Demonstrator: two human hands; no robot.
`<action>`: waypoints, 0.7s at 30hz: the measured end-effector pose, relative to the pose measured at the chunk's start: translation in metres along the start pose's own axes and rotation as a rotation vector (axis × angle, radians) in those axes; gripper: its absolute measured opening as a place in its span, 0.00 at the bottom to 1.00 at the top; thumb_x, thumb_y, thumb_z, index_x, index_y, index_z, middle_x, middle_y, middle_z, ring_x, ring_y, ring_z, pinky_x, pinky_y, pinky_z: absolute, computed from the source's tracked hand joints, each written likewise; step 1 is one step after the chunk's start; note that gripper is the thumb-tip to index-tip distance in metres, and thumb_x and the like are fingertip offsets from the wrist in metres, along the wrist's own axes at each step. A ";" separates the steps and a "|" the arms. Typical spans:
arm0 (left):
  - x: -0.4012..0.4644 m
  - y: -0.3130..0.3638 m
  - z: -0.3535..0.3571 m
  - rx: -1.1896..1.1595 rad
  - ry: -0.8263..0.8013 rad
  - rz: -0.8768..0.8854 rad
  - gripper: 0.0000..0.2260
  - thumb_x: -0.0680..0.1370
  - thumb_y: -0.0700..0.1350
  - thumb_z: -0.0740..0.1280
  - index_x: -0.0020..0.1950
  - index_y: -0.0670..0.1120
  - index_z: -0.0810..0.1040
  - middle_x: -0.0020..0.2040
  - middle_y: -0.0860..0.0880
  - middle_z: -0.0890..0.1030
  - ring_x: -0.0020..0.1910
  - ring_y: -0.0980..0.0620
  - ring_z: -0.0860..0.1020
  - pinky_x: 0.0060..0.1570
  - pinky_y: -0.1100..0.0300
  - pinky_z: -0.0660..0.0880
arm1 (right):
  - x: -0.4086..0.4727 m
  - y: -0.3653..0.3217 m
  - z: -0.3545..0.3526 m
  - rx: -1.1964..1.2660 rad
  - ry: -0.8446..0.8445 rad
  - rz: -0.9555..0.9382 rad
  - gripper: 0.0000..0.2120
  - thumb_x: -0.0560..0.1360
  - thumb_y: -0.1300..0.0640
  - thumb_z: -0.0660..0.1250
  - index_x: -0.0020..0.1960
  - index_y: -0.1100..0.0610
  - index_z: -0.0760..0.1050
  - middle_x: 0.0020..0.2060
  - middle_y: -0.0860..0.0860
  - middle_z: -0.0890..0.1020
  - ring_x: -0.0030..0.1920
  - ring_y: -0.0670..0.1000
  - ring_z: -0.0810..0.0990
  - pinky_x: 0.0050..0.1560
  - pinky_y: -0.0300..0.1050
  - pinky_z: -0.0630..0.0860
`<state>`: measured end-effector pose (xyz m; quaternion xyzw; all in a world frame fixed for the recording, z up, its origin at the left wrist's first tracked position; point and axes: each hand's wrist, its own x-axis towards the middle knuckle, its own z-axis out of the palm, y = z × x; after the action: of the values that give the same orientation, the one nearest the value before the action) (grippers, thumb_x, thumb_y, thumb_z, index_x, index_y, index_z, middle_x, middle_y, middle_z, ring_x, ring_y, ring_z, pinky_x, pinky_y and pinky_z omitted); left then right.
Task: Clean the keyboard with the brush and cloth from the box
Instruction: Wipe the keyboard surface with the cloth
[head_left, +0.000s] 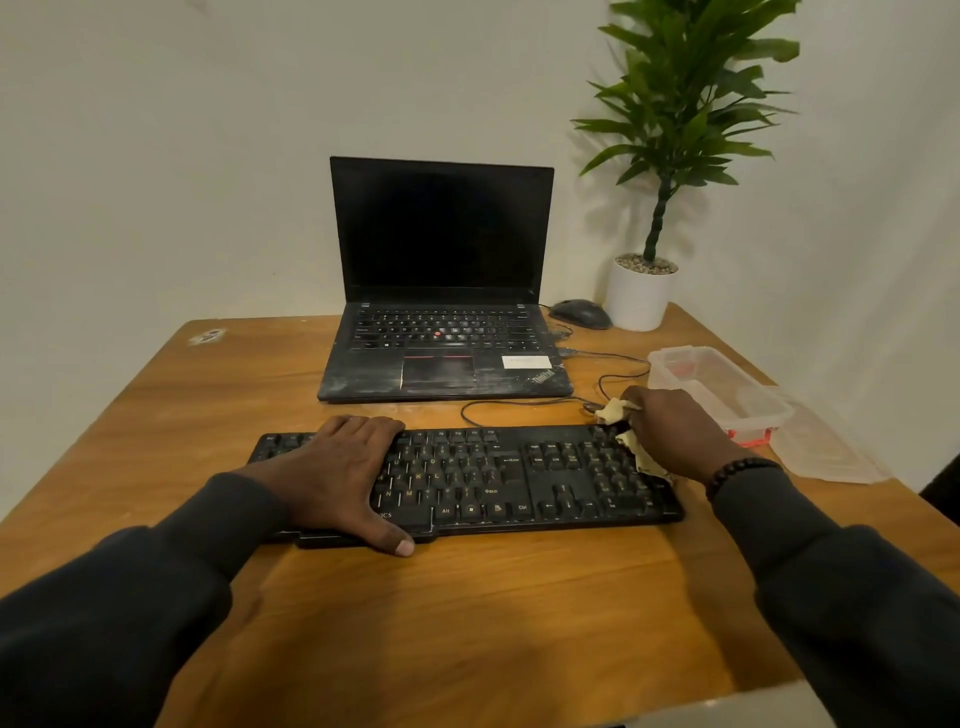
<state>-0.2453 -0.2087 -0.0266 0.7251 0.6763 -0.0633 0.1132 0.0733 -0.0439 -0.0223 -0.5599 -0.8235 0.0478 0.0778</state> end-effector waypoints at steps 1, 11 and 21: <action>-0.003 -0.003 0.000 -0.005 0.001 -0.009 0.58 0.64 0.75 0.68 0.80 0.47 0.45 0.79 0.49 0.55 0.76 0.49 0.54 0.74 0.55 0.49 | -0.002 -0.002 -0.001 -0.031 -0.006 0.014 0.16 0.81 0.61 0.57 0.66 0.56 0.73 0.53 0.57 0.82 0.52 0.55 0.80 0.52 0.46 0.77; -0.007 -0.013 0.007 -0.004 0.035 -0.054 0.59 0.64 0.76 0.68 0.81 0.47 0.43 0.79 0.49 0.54 0.77 0.48 0.53 0.75 0.54 0.48 | -0.050 -0.038 0.004 0.029 0.011 0.348 0.12 0.79 0.62 0.62 0.62 0.61 0.72 0.55 0.58 0.80 0.49 0.54 0.78 0.48 0.44 0.74; -0.006 -0.014 0.008 -0.019 0.030 -0.040 0.59 0.64 0.75 0.69 0.81 0.46 0.44 0.78 0.48 0.55 0.76 0.48 0.53 0.74 0.55 0.48 | -0.092 -0.061 0.008 0.379 0.173 0.664 0.22 0.77 0.64 0.66 0.67 0.62 0.61 0.56 0.64 0.79 0.55 0.63 0.79 0.52 0.57 0.78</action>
<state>-0.2593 -0.2153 -0.0337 0.7112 0.6928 -0.0483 0.1088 0.0495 -0.1519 -0.0273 -0.7737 -0.5644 0.1740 0.2294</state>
